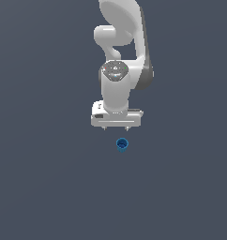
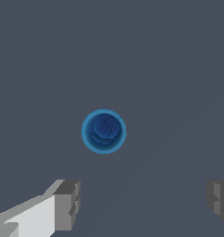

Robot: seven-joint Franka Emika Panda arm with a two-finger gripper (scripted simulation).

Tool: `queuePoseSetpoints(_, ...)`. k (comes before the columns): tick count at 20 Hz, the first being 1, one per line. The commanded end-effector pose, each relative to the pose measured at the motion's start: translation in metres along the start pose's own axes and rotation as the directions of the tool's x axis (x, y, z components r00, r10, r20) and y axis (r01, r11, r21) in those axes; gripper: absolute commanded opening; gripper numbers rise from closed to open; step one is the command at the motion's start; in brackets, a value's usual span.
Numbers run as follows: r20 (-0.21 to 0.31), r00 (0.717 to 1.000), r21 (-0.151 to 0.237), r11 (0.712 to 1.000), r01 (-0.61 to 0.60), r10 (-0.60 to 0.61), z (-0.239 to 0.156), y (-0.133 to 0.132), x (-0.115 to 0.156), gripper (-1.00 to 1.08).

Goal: Pick up the object and move it to a goal position.

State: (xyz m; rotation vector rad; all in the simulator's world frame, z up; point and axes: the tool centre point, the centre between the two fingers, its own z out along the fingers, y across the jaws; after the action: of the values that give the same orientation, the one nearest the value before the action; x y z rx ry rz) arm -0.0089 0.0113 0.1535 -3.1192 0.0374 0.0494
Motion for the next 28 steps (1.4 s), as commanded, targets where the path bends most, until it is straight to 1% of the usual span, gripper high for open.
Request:
queuePoseSetpoints(1, 0.000, 1.000, 0.000, 1.000, 0.000, 0.000, 0.000, 0.000, 0.000, 1.00)
queuePoseSetpoints(9, 0.015, 1.000, 0.005, 1.000, 0.007, -0.007, 0.000, 0.007, 0.000, 1.00)
queuePoseSetpoints(15, 0.013, 1.000, 0.004, 1.000, 0.005, -0.005, 0.002, 0.005, 0.001, 1.00)
queuePoseSetpoints(20, 0.003, 1.000, -0.004, 1.000, -0.005, 0.005, 0.016, -0.003, 0.009, 1.00)
queuePoseSetpoints(28, -0.025, 0.999, -0.018, 0.999, -0.029, 0.029, 0.053, -0.026, 0.025, 1.00)
